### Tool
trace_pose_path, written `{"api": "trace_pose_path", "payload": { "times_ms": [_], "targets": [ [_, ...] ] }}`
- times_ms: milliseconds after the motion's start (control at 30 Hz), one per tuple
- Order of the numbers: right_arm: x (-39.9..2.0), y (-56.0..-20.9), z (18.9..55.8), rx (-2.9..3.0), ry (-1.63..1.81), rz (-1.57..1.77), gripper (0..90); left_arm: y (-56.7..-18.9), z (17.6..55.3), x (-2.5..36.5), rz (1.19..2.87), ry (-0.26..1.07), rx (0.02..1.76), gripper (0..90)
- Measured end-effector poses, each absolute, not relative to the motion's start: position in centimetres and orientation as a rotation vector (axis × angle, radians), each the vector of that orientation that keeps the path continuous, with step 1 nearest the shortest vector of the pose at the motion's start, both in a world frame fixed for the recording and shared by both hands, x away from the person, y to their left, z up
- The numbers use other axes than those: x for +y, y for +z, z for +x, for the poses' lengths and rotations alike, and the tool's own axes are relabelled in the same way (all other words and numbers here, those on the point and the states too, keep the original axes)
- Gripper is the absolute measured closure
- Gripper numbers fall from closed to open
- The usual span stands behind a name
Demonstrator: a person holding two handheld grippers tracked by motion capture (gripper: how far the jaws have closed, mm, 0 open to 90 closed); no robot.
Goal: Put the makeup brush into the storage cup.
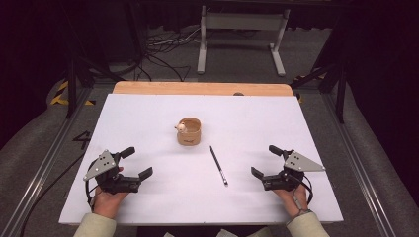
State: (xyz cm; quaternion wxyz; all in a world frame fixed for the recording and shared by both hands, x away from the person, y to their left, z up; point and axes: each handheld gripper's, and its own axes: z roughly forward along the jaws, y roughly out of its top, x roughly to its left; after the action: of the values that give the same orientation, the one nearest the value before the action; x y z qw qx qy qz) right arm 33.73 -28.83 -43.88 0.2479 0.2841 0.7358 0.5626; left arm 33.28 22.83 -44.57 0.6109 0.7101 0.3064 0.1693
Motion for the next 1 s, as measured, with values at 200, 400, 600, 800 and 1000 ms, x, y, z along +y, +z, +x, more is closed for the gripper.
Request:
{"api": "trace_pose_path", "payload": {
  "times_ms": [200,400,600,800,1000],
  "targets": [
    [-28.9,-43.8,33.6,2.004,1.528,0.768,0.0,-44.4,33.3,22.7,1.641,0.388,0.704,0.2],
    [-28.8,-43.8,33.7,2.007,1.530,0.768,0.0,-44.5,33.3,22.6,1.634,0.387,0.695,0.1],
    [-28.5,-43.8,34.0,2.032,1.478,0.773,0.0,-44.5,33.4,22.6,1.641,0.388,0.705,0.1],
    [-27.5,-42.5,34.5,2.028,1.481,0.788,0.0,-44.5,33.4,22.6,1.653,0.376,0.715,0.1],
    [-25.5,-40.7,36.4,2.090,1.443,0.747,0.0,-44.5,33.5,22.5,1.657,0.379,0.709,0.1]
  ]
}}
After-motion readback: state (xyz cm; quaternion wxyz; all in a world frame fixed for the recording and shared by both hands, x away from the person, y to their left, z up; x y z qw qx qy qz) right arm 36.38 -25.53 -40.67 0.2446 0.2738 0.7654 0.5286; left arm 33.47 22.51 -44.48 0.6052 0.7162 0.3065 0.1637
